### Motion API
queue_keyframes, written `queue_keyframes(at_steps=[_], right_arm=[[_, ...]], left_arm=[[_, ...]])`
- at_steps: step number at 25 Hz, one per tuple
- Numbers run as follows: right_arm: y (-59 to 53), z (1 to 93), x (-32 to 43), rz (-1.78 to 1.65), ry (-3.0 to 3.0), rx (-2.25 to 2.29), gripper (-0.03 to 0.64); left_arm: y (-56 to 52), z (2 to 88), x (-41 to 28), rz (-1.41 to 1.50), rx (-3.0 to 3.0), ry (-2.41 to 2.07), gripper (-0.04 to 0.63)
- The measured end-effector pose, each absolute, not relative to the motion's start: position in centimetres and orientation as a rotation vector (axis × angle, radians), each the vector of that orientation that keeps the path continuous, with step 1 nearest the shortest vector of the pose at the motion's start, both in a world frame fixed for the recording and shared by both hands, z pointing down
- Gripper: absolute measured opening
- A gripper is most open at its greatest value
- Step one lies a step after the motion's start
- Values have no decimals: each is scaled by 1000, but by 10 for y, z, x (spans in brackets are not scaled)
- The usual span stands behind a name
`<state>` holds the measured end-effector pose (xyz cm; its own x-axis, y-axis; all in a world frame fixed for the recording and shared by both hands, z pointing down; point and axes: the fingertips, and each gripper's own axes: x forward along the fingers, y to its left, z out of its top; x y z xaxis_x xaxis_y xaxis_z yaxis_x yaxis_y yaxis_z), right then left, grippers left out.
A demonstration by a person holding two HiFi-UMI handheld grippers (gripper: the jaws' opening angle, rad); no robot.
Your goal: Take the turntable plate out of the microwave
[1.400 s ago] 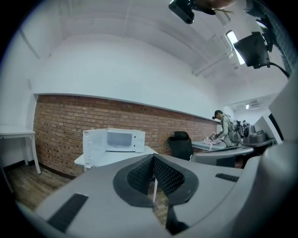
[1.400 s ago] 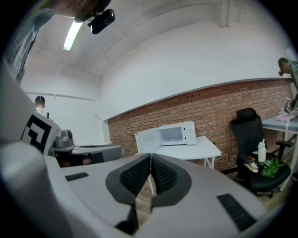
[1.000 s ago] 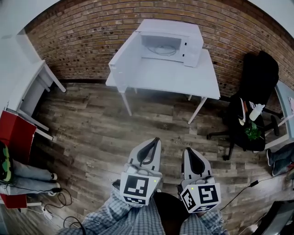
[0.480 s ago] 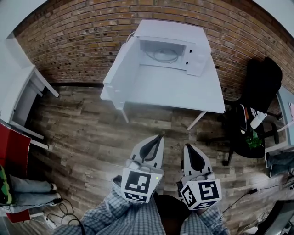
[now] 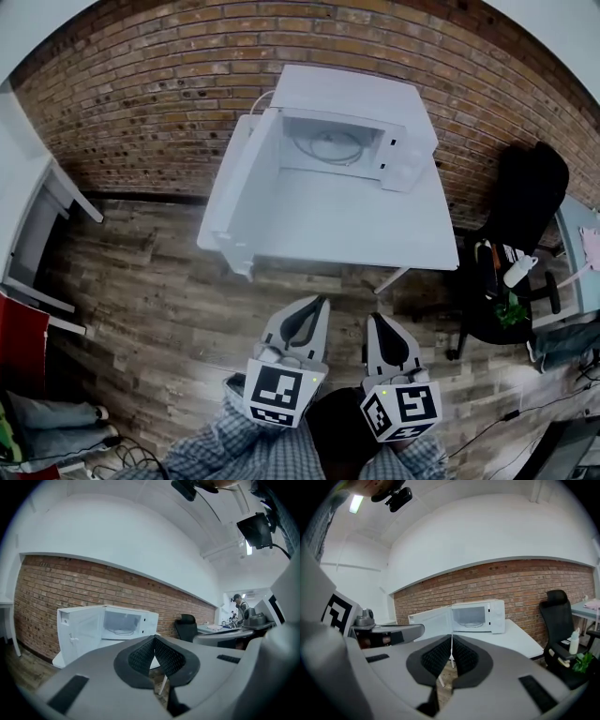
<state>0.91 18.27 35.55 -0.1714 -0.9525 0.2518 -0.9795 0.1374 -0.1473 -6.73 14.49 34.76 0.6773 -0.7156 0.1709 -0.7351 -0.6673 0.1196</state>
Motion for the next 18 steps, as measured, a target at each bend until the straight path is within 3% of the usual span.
queue_keyframes(at_steps=[18], right_arm=[[85, 364, 12, 417, -2370, 1883, 20]], left_arm=[[59, 354, -75, 165, 2644, -1298, 0]])
